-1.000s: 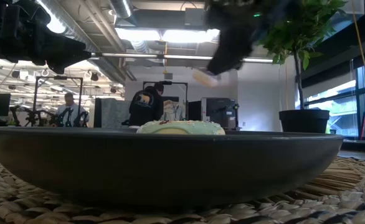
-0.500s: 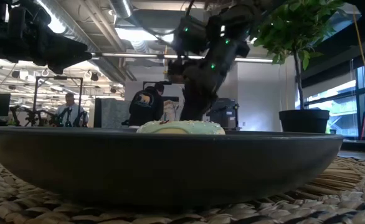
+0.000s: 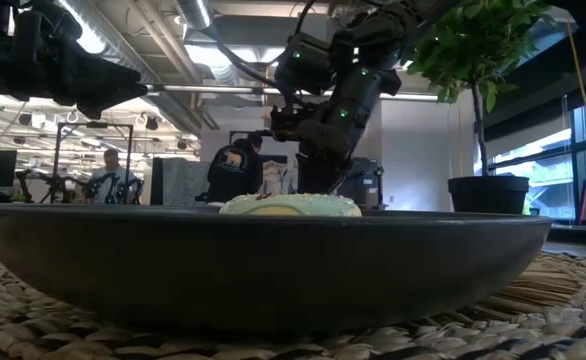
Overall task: Pick & Place donuts
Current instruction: Put the small blue doughnut on the white plate
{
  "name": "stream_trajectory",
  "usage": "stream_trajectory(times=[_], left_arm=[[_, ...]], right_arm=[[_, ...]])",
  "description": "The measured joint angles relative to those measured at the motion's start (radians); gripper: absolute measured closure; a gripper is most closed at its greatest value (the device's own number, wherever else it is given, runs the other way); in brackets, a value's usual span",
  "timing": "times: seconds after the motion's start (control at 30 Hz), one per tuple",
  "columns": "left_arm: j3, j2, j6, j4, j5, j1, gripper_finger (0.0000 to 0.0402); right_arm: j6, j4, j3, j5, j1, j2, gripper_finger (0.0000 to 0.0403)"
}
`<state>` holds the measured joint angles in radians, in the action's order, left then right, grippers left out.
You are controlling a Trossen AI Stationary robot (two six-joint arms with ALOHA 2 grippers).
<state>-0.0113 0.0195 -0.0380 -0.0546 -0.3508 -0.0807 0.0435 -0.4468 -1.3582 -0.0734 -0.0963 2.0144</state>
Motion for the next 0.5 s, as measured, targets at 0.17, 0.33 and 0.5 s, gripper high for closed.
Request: stream_trajectory(times=[0.17,0.33,0.5], left_arm=[[0.000,0.000,0.000,0.000,0.000,0.000,0.0213],[0.000,0.000,0.000,0.000,0.000,0.000,0.0213],[0.000,0.000,0.000,0.000,0.000,0.000,0.0213]], right_arm=[[-0.002,-0.001,0.000,0.001,0.000,0.000,0.0350],[0.002,-0.021,-0.007,0.001,0.000,0.000,0.0312],[0.003,-0.121,-0.080,0.002,0.000,-0.002,0.0282]])
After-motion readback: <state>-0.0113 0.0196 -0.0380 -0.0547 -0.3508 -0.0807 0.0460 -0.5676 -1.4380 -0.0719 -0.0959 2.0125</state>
